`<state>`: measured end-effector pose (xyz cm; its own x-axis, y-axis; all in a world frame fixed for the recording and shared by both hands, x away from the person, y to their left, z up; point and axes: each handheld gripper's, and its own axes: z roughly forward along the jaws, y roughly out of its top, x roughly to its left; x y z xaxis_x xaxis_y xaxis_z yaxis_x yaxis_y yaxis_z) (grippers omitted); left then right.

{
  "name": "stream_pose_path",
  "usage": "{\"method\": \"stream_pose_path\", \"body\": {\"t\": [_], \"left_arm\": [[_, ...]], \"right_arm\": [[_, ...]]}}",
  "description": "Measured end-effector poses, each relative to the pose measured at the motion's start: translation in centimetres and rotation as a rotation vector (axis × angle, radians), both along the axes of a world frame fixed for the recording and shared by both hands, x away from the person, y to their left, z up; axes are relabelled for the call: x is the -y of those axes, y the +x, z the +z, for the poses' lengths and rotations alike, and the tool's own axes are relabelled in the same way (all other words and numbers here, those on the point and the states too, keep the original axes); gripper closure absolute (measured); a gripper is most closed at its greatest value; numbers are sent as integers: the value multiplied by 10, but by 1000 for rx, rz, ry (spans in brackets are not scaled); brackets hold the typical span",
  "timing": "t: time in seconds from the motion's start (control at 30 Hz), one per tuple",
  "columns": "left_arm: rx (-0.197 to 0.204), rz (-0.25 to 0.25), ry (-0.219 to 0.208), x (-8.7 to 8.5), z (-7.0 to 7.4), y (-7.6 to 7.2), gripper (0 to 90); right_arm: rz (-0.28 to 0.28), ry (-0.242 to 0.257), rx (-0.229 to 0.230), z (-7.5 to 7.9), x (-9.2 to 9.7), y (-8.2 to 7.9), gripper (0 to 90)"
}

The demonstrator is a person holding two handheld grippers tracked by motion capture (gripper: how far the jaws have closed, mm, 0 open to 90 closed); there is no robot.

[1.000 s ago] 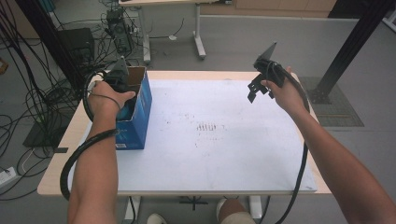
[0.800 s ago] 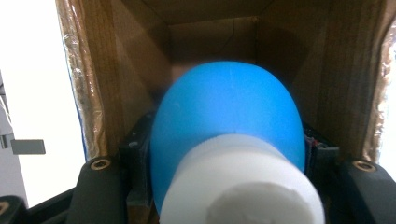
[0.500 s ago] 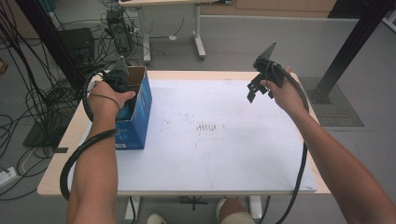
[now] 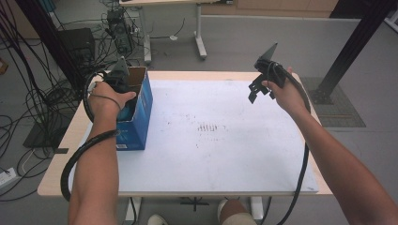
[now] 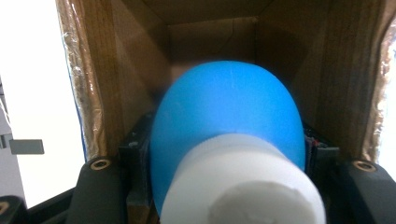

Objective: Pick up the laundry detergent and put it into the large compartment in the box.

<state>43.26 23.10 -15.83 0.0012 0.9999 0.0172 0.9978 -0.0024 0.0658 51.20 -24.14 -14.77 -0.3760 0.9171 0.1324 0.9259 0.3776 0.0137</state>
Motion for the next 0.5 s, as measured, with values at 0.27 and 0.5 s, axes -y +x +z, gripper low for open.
{"method": "stream_pose_path", "body": {"t": [0.27, 0.5], "left_arm": [[1, -1, -1, -1, 0, 0, 373], [2, -1, -1, 0, 0, -1, 373]], "right_arm": [[-2, 1, 1, 0, 1, 0, 93], [-2, 2, 2, 0, 1, 0, 93]]}}
